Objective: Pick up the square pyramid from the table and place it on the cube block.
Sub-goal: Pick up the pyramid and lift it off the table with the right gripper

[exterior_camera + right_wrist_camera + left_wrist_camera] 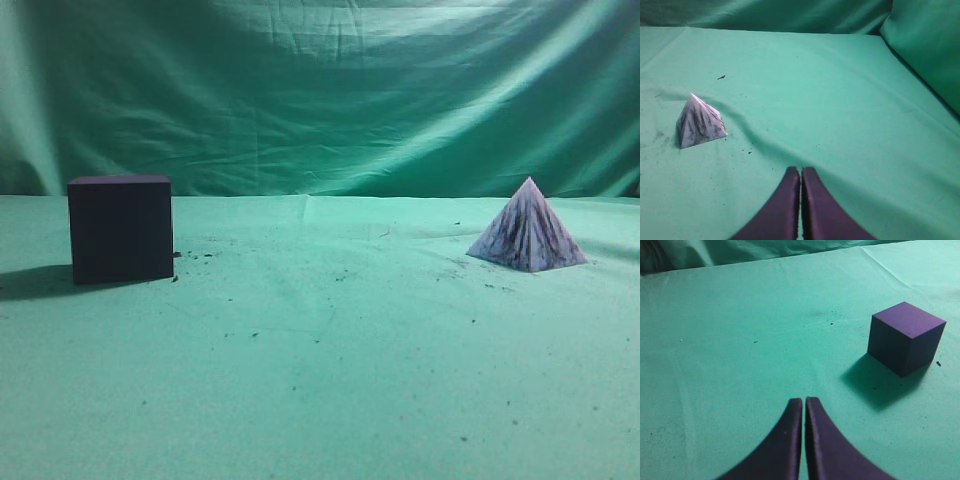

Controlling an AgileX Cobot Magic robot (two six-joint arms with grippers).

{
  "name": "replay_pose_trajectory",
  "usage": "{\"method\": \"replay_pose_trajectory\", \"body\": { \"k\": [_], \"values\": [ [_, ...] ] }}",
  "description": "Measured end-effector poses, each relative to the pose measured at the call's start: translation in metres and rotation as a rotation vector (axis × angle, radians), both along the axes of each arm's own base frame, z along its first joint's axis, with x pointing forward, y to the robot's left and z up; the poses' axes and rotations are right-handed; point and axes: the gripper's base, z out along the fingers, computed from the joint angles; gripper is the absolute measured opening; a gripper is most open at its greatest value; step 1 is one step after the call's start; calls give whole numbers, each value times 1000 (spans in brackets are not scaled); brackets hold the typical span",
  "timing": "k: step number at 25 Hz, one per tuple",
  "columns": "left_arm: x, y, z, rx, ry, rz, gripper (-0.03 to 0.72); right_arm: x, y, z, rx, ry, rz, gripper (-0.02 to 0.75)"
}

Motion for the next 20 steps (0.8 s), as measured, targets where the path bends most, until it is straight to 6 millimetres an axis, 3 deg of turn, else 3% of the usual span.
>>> {"method": "replay_pose_trajectory", "body": {
  "k": [20],
  "values": [
    [0,0,0,0,0,0,0,0,0,0,0,0,0,0]
  ]
}}
